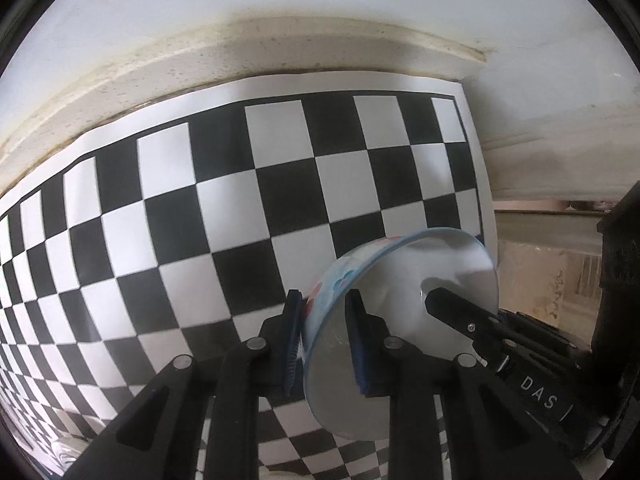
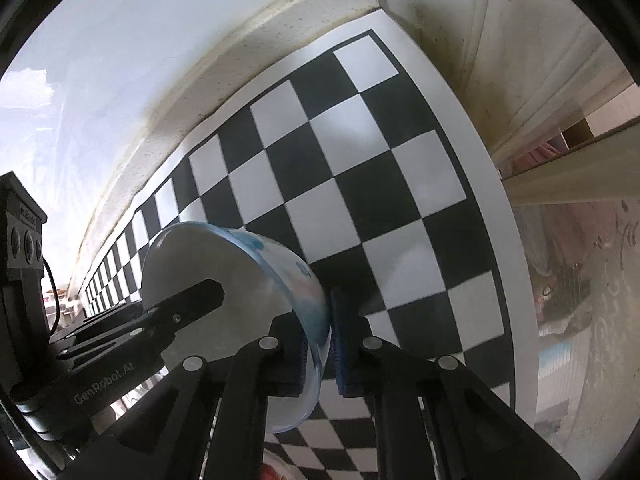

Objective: Organize plates and bowls

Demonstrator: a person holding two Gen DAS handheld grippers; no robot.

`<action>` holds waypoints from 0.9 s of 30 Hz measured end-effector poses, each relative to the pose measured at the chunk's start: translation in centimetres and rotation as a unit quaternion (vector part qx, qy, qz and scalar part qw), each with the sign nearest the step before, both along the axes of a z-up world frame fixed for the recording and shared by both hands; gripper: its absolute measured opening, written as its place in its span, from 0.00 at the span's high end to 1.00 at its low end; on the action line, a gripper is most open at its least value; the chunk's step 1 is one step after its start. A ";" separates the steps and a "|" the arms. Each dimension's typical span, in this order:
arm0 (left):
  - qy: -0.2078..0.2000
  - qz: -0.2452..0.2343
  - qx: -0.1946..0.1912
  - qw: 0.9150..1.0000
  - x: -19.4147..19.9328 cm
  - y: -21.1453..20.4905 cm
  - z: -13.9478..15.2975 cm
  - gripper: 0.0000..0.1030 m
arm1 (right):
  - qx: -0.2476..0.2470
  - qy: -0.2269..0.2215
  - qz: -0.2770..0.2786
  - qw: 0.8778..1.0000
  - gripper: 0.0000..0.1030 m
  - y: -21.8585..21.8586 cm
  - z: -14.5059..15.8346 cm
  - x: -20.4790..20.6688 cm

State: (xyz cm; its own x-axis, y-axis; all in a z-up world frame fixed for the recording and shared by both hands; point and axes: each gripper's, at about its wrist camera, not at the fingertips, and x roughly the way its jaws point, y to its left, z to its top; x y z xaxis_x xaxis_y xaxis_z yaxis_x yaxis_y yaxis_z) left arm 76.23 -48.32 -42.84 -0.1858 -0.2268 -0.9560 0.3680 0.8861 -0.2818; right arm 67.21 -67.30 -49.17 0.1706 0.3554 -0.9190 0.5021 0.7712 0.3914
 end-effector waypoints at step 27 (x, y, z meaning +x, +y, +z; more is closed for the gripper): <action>-0.059 -0.001 -0.012 0.998 -10.7 8.4 10.5 0.81 | 0.016 -0.047 0.054 0.997 0.89 9.8 9.8 -12.4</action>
